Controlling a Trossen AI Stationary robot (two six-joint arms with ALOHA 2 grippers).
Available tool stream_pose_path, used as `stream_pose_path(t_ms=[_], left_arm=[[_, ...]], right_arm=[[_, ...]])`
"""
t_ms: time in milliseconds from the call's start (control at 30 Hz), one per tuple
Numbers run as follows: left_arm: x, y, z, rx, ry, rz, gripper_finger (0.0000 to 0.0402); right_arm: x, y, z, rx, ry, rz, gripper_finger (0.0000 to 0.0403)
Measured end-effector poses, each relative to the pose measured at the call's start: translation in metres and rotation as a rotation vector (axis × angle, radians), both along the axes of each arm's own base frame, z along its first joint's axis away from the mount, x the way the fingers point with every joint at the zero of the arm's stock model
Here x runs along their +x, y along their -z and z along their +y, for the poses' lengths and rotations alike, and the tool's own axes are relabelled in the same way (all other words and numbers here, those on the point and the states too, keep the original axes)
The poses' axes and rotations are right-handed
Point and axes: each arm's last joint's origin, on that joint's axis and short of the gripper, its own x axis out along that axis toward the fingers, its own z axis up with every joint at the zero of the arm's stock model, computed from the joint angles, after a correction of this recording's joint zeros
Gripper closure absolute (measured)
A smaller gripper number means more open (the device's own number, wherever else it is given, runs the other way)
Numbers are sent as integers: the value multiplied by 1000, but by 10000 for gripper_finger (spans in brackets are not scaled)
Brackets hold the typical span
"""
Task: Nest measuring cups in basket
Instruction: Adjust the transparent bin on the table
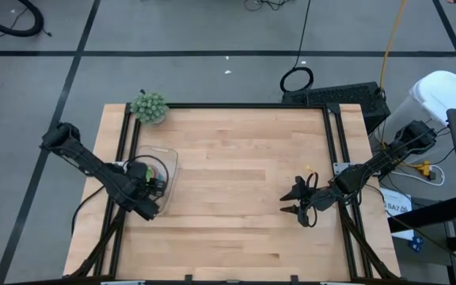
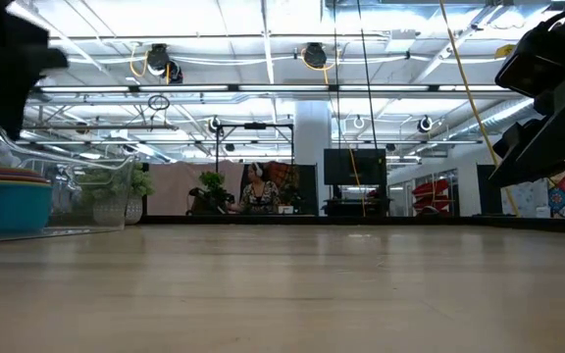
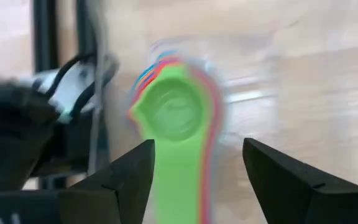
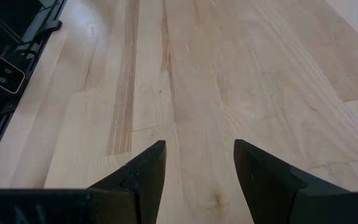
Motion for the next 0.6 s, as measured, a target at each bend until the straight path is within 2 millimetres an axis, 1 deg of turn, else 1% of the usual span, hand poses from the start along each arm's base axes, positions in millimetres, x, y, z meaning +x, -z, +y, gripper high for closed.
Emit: stream_pose_path(t_ms=[67,200,300,400,500,600], left_arm=[[8,-14,1,18,53,-43,163],[28,-45,3,85,215,-167,179],[44,-60,6,135,344,-238,193],[56,-60,14,130,419,-230,214],[70,-51,22,75,464,-193,242],[86,-39,25,50,513,-167,277]], right_arm=[[0,0,0,0,0,0,220],[1,0,-1,-1,6,0,220],[2,0,-3,0,19,-1,220],[3,-1,-4,8,26,-15,220],[4,-3,-3,21,26,-36,220],[5,-5,-2,30,25,-48,220]])
